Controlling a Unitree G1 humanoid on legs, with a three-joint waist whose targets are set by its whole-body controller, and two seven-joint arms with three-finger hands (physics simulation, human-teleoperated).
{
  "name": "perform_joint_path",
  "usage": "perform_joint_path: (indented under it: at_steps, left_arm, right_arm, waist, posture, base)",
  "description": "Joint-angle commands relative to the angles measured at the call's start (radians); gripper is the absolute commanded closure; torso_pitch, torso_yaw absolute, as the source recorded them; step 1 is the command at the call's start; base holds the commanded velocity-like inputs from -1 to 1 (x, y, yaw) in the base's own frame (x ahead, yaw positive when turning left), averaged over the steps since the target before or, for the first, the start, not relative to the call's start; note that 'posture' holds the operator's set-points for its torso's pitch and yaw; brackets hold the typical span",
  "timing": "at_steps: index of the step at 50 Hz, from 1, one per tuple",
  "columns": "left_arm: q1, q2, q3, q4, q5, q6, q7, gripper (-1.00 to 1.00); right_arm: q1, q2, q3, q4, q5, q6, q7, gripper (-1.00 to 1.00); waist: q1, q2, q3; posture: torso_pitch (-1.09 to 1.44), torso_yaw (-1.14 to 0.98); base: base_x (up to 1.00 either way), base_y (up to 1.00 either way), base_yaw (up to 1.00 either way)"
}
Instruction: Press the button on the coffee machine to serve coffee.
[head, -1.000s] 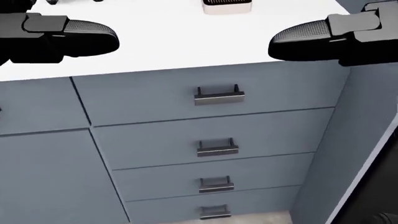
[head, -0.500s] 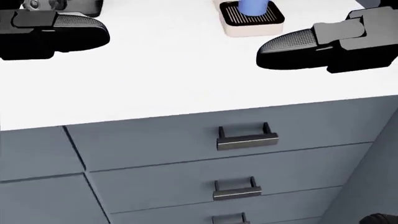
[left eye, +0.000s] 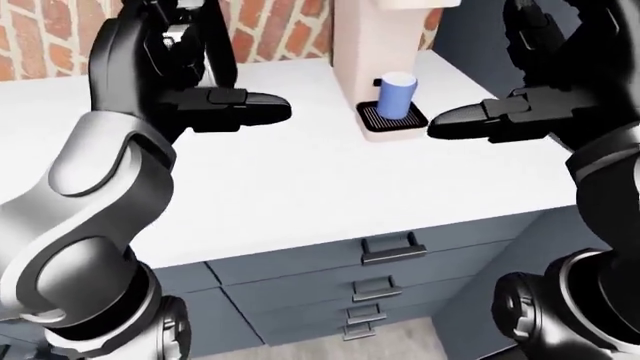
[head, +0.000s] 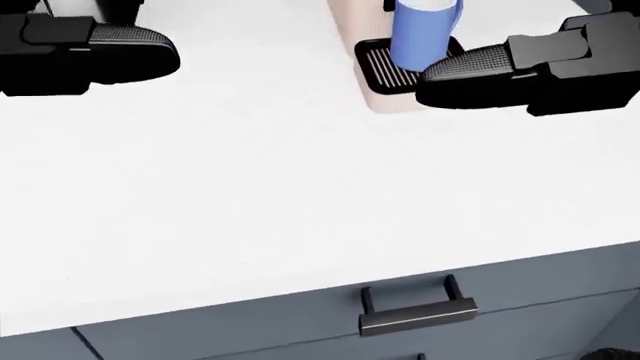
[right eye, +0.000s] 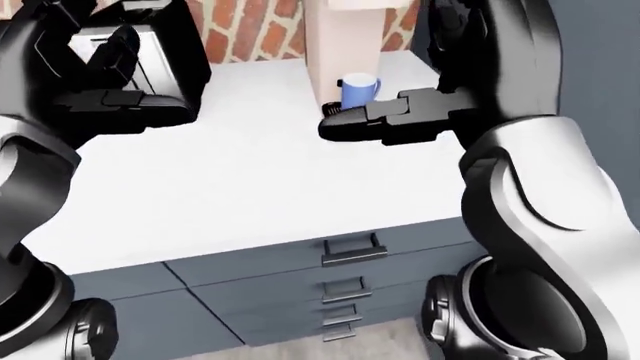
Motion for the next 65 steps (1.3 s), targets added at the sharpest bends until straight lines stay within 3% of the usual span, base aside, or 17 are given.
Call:
perform_joint_path:
  at_steps: [1, 4, 6, 10, 11, 23, 27, 31, 34, 36, 37, 38, 43, 52, 59, 64, 65]
  left_arm:
    - [-0.021, 0.007, 0.007, -0.011, -0.003, -0.017, 0.001, -1.00]
    - [-0.019, 0.009, 0.007, -0.011, -0.004, -0.021, 0.001, -1.00]
    - [-0.021, 0.009, 0.008, -0.011, -0.005, -0.019, 0.002, -1.00]
    - [-0.024, 0.008, 0.006, -0.008, -0.005, -0.020, 0.004, -1.00]
    - [-0.025, 0.009, 0.005, -0.007, -0.004, -0.021, 0.004, -1.00]
    - [-0.027, 0.009, 0.005, -0.009, -0.006, -0.017, 0.006, -1.00]
    - [-0.023, 0.010, 0.006, -0.010, -0.005, -0.019, 0.005, -1.00]
    - [-0.024, 0.010, 0.005, -0.009, -0.004, -0.021, 0.004, -1.00]
    - [-0.021, 0.010, 0.004, -0.006, 0.000, -0.024, 0.000, -1.00]
    - [-0.027, 0.010, 0.009, -0.008, -0.005, -0.017, 0.004, -1.00]
    - [-0.028, 0.010, 0.009, -0.007, -0.006, -0.016, 0.005, -1.00]
    - [-0.027, 0.010, 0.008, -0.007, -0.006, -0.017, 0.005, -1.00]
    - [-0.027, 0.012, 0.009, -0.008, -0.009, -0.016, 0.008, -1.00]
    - [-0.022, 0.012, 0.004, -0.002, -0.002, -0.027, 0.005, -1.00]
    - [-0.014, 0.008, 0.003, 0.003, 0.007, -0.036, 0.003, -1.00]
    - [-0.010, -0.001, 0.003, 0.013, 0.010, -0.048, 0.007, -1.00]
    - [-0.009, -0.001, 0.001, 0.014, 0.011, -0.051, 0.006, -1.00]
  right_arm:
    - [-0.023, -0.009, -0.001, -0.005, -0.001, -0.019, -0.009, -1.00]
    - [-0.042, -0.001, 0.002, -0.013, 0.009, 0.012, -0.015, -1.00]
    - [-0.044, 0.002, -0.008, -0.007, 0.011, -0.011, -0.018, -1.00]
    - [-0.040, -0.002, -0.008, -0.005, 0.019, -0.015, -0.024, -1.00]
    - [-0.044, -0.003, -0.008, -0.004, 0.022, -0.012, -0.027, -1.00]
    - [-0.032, -0.017, -0.002, -0.003, 0.042, -0.027, -0.046, -1.00]
    - [-0.037, -0.018, -0.005, -0.005, 0.048, -0.024, -0.052, -1.00]
    - [-0.035, -0.025, -0.002, -0.003, 0.057, -0.029, -0.059, -1.00]
    - [-0.035, -0.021, -0.003, 0.001, 0.060, -0.035, -0.066, -1.00]
    - [-0.040, -0.023, -0.007, 0.001, 0.065, -0.034, -0.071, -1.00]
    - [-0.037, -0.023, -0.007, 0.003, 0.066, -0.038, -0.072, -1.00]
    - [-0.036, -0.026, -0.004, 0.003, 0.068, -0.038, -0.074, -1.00]
    - [-0.040, -0.030, 0.003, -0.002, 0.074, -0.022, -0.079, -1.00]
    - [-0.032, -0.036, 0.005, 0.004, 0.075, -0.039, -0.081, -1.00]
    - [-0.047, -0.039, -0.002, 0.004, 0.076, -0.017, -0.090, -1.00]
    - [-0.047, -0.040, -0.006, 0.005, 0.075, -0.014, -0.092, -1.00]
    - [-0.046, -0.039, -0.005, 0.004, 0.076, -0.014, -0.092, -1.00]
  waist:
    - [0.006, 0.005, -0.019]
    - [0.006, -0.013, -0.093]
    - [-0.002, -0.030, -0.062]
    - [-0.017, 0.033, -0.033]
    - [-0.022, 0.058, -0.035]
    - [-0.004, 0.017, -0.048]
    - [0.006, 0.074, -0.072]
    - [0.031, 0.040, -0.041]
    - [-0.007, 0.025, -0.068]
    - [-0.029, -0.036, -0.109]
    - [-0.030, -0.010, -0.041]
    - [-0.017, -0.015, -0.034]
    - [0.009, -0.031, -0.073]
    - [-0.006, 0.007, -0.013]
    - [-0.020, 0.041, 0.000]
    - [-0.034, 0.112, -0.002]
    - [-0.034, 0.091, -0.014]
  posture:
    - [0.00, 0.00]
    - [0.00, 0.00]
    - [0.00, 0.00]
    - [0.00, 0.00]
    - [0.00, 0.00]
    - [0.00, 0.00]
    - [0.00, 0.00]
    - [0.00, 0.00]
    - [0.00, 0.00]
    - [0.00, 0.00]
    - [0.00, 0.00]
    - [0.00, 0.00]
    - [0.00, 0.00]
    - [0.00, 0.00]
    - [0.00, 0.00]
    - [0.00, 0.00]
    - [0.00, 0.00]
  base:
    - [0.00, 0.00, 0.00]
    - [-0.64, 0.00, 0.00]
    - [-0.50, 0.00, 0.00]
    - [0.00, 0.00, 0.00]
    - [0.00, 0.00, 0.00]
    - [0.00, 0.00, 0.00]
    - [-0.22, 0.00, 0.83]
    - [-0.15, 0.00, 0.41]
    - [-0.49, 0.00, 1.00]
    - [-0.23, 0.00, 0.36]
    - [0.00, 0.00, 0.00]
    - [0.00, 0.00, 0.00]
    - [-0.25, 0.00, 0.70]
    - [-0.11, 0.00, 0.27]
    - [0.00, 0.00, 0.00]
    - [0.00, 0.00, 0.00]
    - [0.00, 0.00, 0.00]
